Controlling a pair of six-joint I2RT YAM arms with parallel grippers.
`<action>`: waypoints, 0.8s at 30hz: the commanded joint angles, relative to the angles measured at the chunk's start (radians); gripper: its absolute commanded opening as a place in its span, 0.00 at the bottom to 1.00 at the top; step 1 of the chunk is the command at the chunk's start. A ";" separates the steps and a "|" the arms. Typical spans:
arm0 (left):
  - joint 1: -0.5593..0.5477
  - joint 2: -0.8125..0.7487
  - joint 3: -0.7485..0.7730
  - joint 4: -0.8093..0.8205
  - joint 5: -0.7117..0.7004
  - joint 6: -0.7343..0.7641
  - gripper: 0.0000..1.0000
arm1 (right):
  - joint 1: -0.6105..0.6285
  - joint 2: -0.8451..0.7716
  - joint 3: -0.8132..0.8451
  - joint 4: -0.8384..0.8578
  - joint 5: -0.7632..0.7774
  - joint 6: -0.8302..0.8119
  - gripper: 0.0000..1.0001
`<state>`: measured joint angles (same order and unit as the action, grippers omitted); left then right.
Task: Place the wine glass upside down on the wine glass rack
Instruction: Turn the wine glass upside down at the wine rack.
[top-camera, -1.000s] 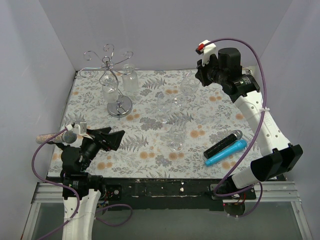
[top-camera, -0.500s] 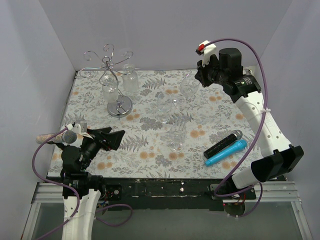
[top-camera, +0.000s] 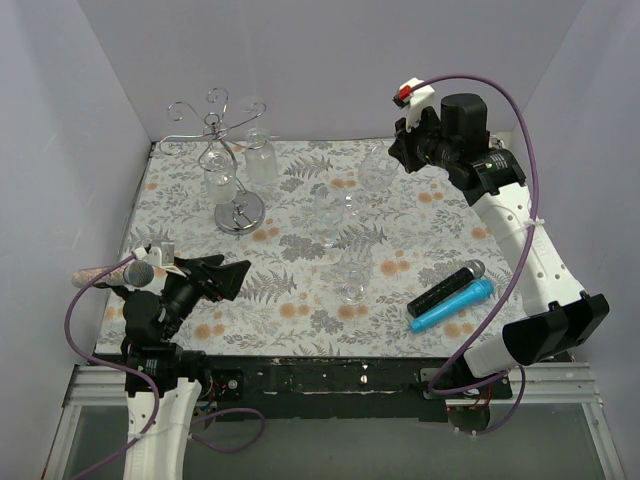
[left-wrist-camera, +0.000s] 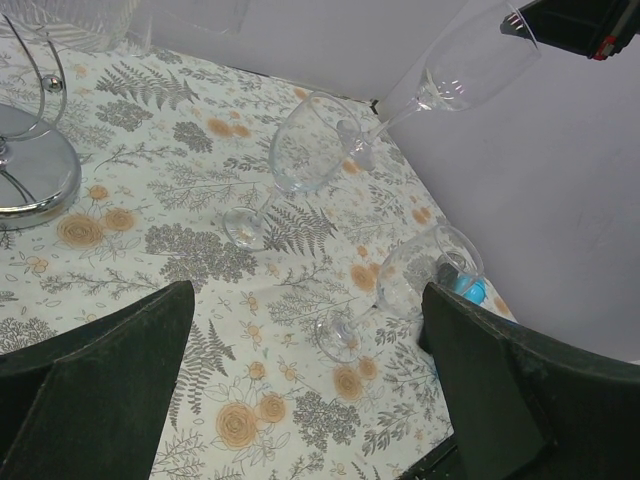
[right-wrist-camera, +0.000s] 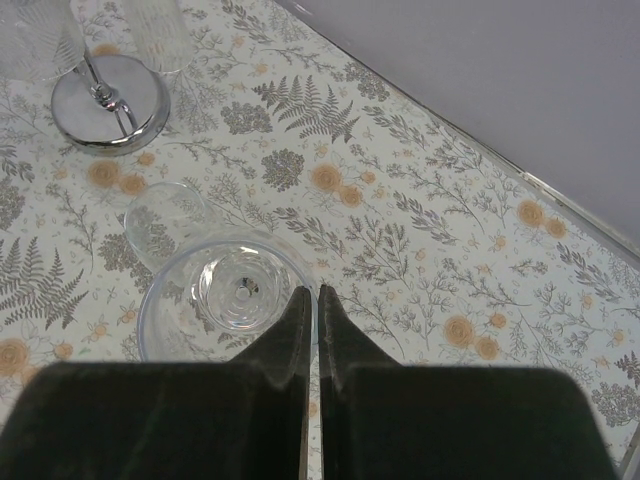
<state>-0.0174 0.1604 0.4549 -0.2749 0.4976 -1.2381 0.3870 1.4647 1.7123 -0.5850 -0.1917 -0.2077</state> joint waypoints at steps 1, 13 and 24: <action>-0.004 0.013 0.001 0.019 0.013 0.000 0.98 | -0.002 -0.050 0.061 0.062 -0.029 0.027 0.01; -0.004 0.016 0.001 0.020 0.015 -0.001 0.98 | -0.003 -0.050 0.063 0.071 -0.008 0.011 0.01; -0.004 0.025 0.001 0.020 0.022 -0.006 0.98 | 0.000 -0.033 0.087 0.073 0.003 0.001 0.01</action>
<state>-0.0174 0.1707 0.4549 -0.2676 0.5064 -1.2396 0.3862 1.4647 1.7214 -0.5858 -0.1875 -0.2123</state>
